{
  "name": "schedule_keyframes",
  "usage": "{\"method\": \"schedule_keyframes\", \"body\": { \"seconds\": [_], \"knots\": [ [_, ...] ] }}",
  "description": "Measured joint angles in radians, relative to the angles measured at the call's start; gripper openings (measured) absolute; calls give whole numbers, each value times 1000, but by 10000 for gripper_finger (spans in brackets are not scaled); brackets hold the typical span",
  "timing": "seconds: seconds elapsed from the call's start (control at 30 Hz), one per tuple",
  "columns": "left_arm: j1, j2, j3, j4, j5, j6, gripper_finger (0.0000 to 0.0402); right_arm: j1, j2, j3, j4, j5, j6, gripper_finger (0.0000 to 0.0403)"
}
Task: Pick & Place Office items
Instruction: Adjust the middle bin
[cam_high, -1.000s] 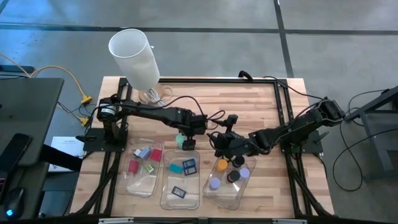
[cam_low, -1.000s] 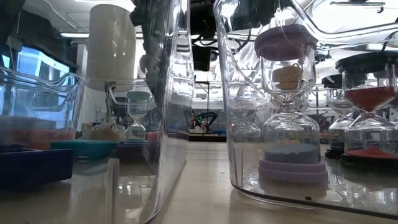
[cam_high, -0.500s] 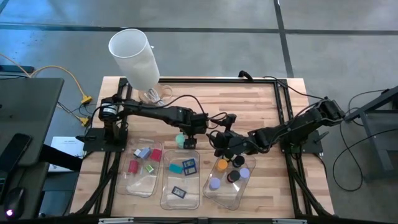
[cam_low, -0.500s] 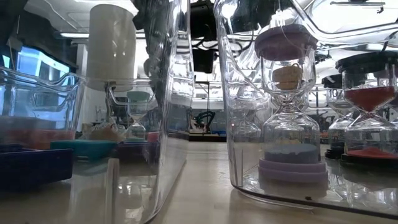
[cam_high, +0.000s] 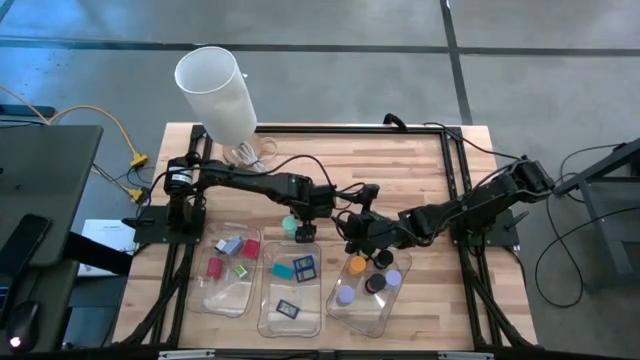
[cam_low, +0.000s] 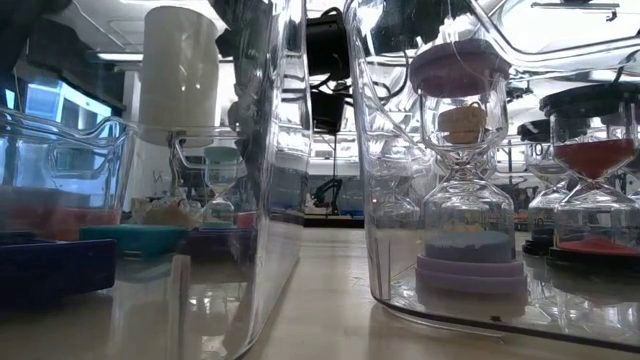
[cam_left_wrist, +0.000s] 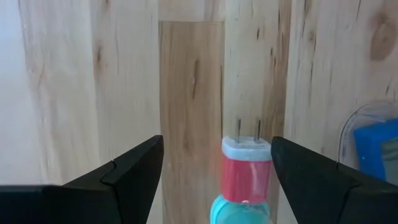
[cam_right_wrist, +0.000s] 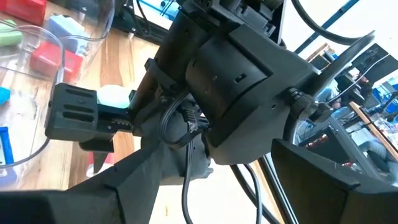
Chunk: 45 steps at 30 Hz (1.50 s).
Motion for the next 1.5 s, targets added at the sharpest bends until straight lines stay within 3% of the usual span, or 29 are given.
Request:
{"method": "schedule_keyframes", "body": {
  "seconds": [0.77,1.5],
  "knots": [
    [-40,1,-2,-31,0,-67,287,1,0,0,-2,-9,4,287],
    [-131,3,-4,-50,21,-230,287,5,0,0,1,-109,31,287]
  ]
}}
